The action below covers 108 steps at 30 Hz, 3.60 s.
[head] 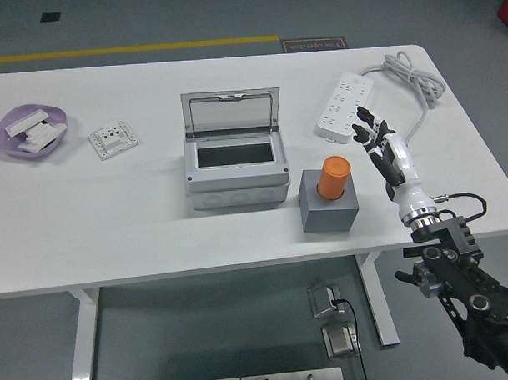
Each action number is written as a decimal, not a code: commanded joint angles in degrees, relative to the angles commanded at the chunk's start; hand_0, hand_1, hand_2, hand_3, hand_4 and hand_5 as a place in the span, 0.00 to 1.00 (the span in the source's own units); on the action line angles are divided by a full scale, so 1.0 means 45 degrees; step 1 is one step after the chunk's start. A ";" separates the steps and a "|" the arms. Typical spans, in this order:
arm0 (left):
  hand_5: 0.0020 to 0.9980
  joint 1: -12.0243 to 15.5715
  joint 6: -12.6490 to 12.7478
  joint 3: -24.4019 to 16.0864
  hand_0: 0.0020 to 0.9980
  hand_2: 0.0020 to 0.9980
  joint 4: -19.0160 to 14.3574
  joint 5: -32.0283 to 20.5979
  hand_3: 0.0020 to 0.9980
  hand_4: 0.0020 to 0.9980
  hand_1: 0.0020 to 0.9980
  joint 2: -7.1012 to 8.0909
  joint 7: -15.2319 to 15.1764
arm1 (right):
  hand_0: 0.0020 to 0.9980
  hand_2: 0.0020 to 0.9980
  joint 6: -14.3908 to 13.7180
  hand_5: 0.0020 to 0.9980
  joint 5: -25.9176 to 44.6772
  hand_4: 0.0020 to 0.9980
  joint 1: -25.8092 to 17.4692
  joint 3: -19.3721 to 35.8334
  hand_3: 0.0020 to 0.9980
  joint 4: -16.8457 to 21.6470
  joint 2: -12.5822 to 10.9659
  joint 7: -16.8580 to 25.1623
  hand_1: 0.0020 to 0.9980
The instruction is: Pick up the cylinder from the cube,place it in the box,flap close box
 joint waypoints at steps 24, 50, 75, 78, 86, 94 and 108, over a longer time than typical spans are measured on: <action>0.25 -0.0105 -0.0033 0.0143 0.63 0.61 0.0000 -0.0161 0.61 0.66 0.65 0.0064 -0.0029 | 0.85 0.93 -0.0310 0.40 0.0263 0.98 0.0028 -0.0321 0.99 -0.0603 0.0219 0.0354 0.88; 0.25 -0.0206 -0.0109 0.0656 0.63 0.61 0.0000 -0.0450 0.61 0.66 0.65 -0.0006 -0.0165 | 0.84 0.92 -0.0468 0.39 0.0244 0.97 -0.0034 -0.1375 0.98 -0.0669 0.0256 0.0144 0.88; 0.25 -0.0256 -0.0093 0.0920 0.63 0.60 0.0000 -0.0724 0.61 0.66 0.64 -0.0020 -0.0165 | 0.76 0.74 -0.0824 0.00 0.0340 0.52 0.0129 -0.2133 0.83 -0.0606 0.0264 -0.0458 0.74; 0.25 -0.0259 -0.0092 0.0956 0.63 0.60 0.0000 -0.0777 0.61 0.65 0.65 -0.0021 -0.0179 | 0.73 0.66 -0.0801 0.00 0.0348 0.24 0.0129 -0.2148 0.78 -0.0533 0.0265 -0.0545 0.70; 0.25 -0.0268 -0.0129 0.1021 0.63 0.60 0.0000 -0.0903 0.61 0.65 0.65 -0.0045 -0.0211 | 0.70 0.56 -0.0973 0.00 0.0298 0.00 0.0164 -0.2166 0.61 -0.0295 0.0249 -0.0531 0.59; 0.25 -0.0246 -0.0245 0.1008 0.63 0.61 0.0000 -0.0881 0.61 0.65 0.65 -0.0060 -0.0210 | 0.43 0.47 -0.1084 0.00 0.0016 0.00 0.0322 -0.2060 0.37 -0.0118 0.0244 -0.0426 0.40; 0.25 -0.0204 -0.0317 0.0702 0.63 0.61 0.0000 -0.0527 0.61 0.65 0.65 -0.0025 -0.0134 | 0.30 0.46 -0.1723 0.00 -0.1429 0.00 0.1499 -0.3034 0.35 0.0190 0.0099 -0.1160 0.39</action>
